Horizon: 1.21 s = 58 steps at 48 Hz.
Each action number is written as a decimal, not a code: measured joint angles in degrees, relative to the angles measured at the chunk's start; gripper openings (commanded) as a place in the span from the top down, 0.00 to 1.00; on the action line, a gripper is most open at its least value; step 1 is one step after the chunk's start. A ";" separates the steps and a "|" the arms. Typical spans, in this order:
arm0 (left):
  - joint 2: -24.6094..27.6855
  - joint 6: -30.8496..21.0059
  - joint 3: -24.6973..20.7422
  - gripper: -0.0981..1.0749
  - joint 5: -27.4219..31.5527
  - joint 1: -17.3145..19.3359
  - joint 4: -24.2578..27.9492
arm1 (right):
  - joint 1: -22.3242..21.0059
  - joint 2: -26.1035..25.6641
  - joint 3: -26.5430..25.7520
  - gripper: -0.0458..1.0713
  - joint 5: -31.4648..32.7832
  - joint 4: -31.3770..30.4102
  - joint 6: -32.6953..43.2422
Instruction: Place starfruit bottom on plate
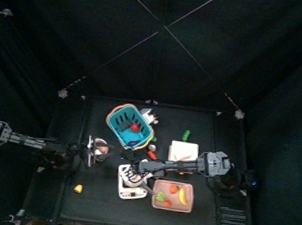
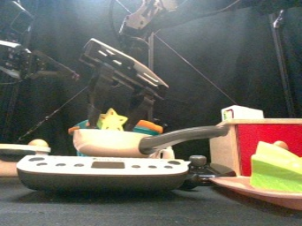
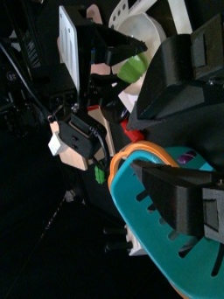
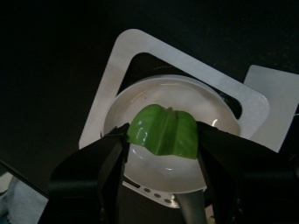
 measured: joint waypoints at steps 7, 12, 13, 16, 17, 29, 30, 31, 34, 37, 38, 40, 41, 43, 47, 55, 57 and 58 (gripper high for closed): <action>0.09 0.00 0.00 0.27 0.00 0.00 0.00 | 0.00 -3.34 3.08 0.39 0.00 -1.49 0.79; 0.00 -0.09 0.00 0.27 0.00 -0.09 0.00 | 0.18 -6.68 5.62 0.39 -0.18 -2.11 0.88; 0.00 -0.09 0.00 0.27 0.00 -0.09 0.00 | 0.18 -7.47 6.33 0.39 -0.26 -2.11 0.88; 0.00 0.00 0.00 0.27 0.00 0.00 0.00 | 0.79 -9.67 8.53 0.39 -0.53 -2.02 0.88; 0.00 0.00 0.00 0.27 0.00 0.00 0.00 | 0.97 -10.28 9.14 0.39 -0.53 -1.93 1.05; 0.00 -0.26 0.00 0.27 0.09 -0.09 0.00 | 4.57 -19.25 18.63 0.38 -1.93 0.44 1.41; 0.00 -0.26 0.00 0.27 0.09 0.00 0.00 | 4.57 -19.25 18.63 0.37 -1.93 0.44 1.41; 0.00 -0.26 0.00 0.27 0.18 -0.09 0.00 | 5.27 -20.57 20.48 0.37 -2.46 0.97 2.37; 0.00 -0.26 0.00 0.27 0.26 -0.09 0.00 | 6.33 -22.68 24.08 0.37 -3.34 1.58 4.75; 0.00 -0.26 0.00 0.27 0.35 -0.09 0.00 | 7.12 -24.43 27.60 0.37 -4.31 1.67 6.33; 0.00 -0.26 0.00 0.27 0.35 0.00 0.00 | 7.29 -24.96 28.74 0.37 -4.48 1.67 6.50; 0.00 -0.18 0.00 0.27 0.35 -0.09 0.09 | 7.73 -25.93 30.94 0.37 -5.19 1.76 6.94; 0.00 -0.26 0.00 0.27 0.35 0.00 0.00 | 7.91 -26.46 31.99 0.37 -5.63 1.76 7.29; 0.00 -0.18 0.00 0.27 0.35 -0.09 0.00 | 8.26 -27.25 34.01 0.37 -6.77 1.93 8.00; 0.00 -0.26 0.00 0.27 0.35 -0.09 0.00 | 8.44 -28.04 37.44 0.37 -10.20 2.02 9.23; 0.00 -0.26 0.09 0.27 0.62 -0.09 0.00 | 8.53 -28.13 41.92 0.37 -17.23 2.11 9.49; 0.00 -0.26 0.09 0.27 0.70 -0.09 0.00 | 8.53 -28.13 42.71 0.37 -18.02 2.11 9.49; 0.00 -0.18 0.09 0.27 0.79 -0.09 0.00 | 8.53 -28.13 43.15 0.37 -18.37 2.11 9.58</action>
